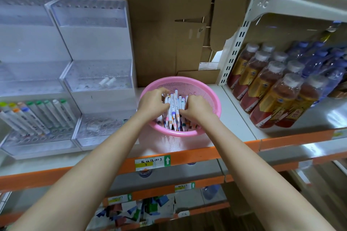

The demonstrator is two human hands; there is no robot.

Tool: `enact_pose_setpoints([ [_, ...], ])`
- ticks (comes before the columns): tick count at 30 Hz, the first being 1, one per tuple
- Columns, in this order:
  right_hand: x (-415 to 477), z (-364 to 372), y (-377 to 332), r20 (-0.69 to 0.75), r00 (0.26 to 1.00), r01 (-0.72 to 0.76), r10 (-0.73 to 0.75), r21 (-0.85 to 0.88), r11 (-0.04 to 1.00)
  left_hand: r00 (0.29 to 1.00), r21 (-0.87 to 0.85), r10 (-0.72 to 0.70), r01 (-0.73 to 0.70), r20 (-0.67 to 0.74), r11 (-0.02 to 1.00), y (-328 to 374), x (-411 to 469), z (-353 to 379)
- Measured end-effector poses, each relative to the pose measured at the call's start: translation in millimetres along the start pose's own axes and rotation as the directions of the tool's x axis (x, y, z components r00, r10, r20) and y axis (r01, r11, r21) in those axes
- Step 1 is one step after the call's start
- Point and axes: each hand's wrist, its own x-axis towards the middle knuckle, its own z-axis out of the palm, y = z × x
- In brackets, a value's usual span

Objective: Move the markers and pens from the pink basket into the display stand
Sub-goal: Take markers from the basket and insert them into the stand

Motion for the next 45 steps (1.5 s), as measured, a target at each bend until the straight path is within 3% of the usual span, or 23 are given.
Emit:
enact_pose_setpoints([
  [6, -3, -5, -11, 0.015, 0.999, -0.032, 0.033, -0.06, 0.998, 0.999, -0.02, -0.022, 0.022, 0.034, 1.0, 2, -1, -3],
  [11, -2, -8, -22, 0.041, 0.996, -0.07, 0.073, -0.068, 0.995, 0.998, -0.139, -0.056, 0.059, 0.025, 0.989, 2, 1, -7],
  [17, -2, -15, -19, -0.018, 0.992, -0.118, 0.122, 0.166, 0.979, 0.999, -0.323, -0.029, 0.019, -0.026, 0.946, 3, -4, -13],
  [21, -10, -23, -20, -0.138, 0.99, 0.027, 0.02, 0.334, 0.942, 0.997, -0.364, 0.048, -0.067, -0.059, 0.929, 4, -9, -17],
  [26, -24, -32, -25, -0.245, 0.966, 0.185, -0.082, 0.434, 0.882, 0.994, -0.436, 0.019, -0.066, -0.111, 0.898, 5, -17, -19],
  [38, -43, -28, -85, -0.489, 0.851, 0.449, -0.191, 0.49, 0.747, 0.936, -0.422, 0.101, -0.247, -0.339, 0.872, -11, -56, -84],
  [45, -49, -19, -145, -0.532, 0.805, 0.54, -0.261, 0.478, 0.693, 0.923, -0.459, 0.042, -0.229, -0.383, 0.859, -47, -81, -131],
])
